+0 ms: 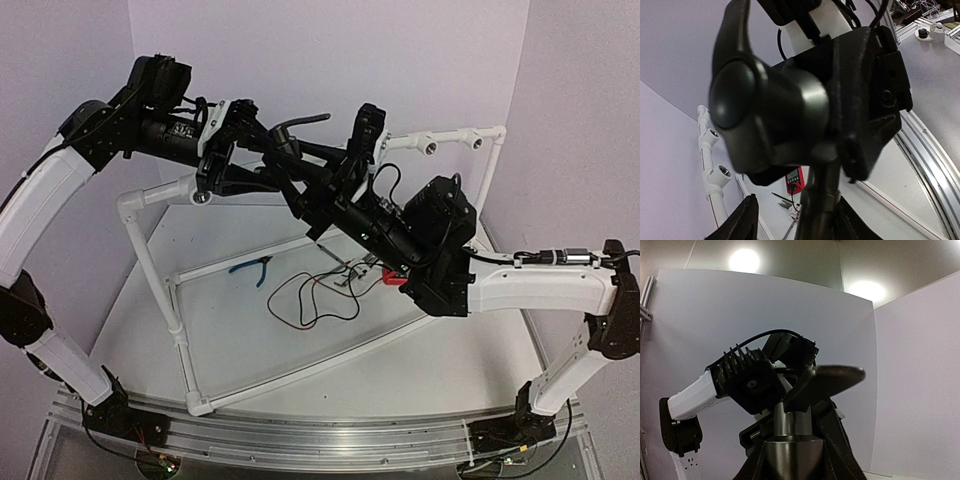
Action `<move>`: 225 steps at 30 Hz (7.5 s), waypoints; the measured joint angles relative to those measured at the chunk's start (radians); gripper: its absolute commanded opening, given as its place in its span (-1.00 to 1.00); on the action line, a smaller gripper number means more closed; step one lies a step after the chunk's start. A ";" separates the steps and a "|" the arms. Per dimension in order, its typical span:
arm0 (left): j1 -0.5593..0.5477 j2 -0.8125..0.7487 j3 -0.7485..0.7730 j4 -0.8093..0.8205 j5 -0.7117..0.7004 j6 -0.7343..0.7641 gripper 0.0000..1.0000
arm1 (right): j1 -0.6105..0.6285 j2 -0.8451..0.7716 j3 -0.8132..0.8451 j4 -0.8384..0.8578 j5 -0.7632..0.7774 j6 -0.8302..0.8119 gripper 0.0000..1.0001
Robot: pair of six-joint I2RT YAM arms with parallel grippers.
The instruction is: Install the water faucets
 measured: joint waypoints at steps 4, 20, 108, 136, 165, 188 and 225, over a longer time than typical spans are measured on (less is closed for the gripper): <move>0.000 0.000 -0.001 0.008 0.003 -0.011 -0.45 | -0.018 0.002 0.006 0.005 -0.001 0.009 -1.00; 0.006 -0.002 -0.019 0.028 -0.045 0.007 -1.00 | -0.093 0.028 0.031 -0.006 -0.091 0.118 -0.39; -0.001 -0.245 -0.772 1.150 -0.456 1.000 0.38 | -0.178 -0.157 0.164 -0.813 0.014 0.718 -1.00; 0.119 0.221 0.254 0.066 -0.697 -0.412 0.23 | -0.015 0.085 0.517 -1.317 0.516 0.122 -1.00; 0.141 0.230 0.217 -0.021 -0.713 -0.588 0.14 | -0.004 0.157 0.553 -1.369 0.595 0.109 -1.00; 0.145 0.228 0.167 0.012 -0.662 -0.623 0.12 | -0.004 0.142 0.563 -1.360 0.615 0.115 -1.00; 0.179 0.190 0.083 0.078 -0.589 -0.745 -0.02 | 0.032 0.345 0.782 -1.399 0.872 0.091 -1.00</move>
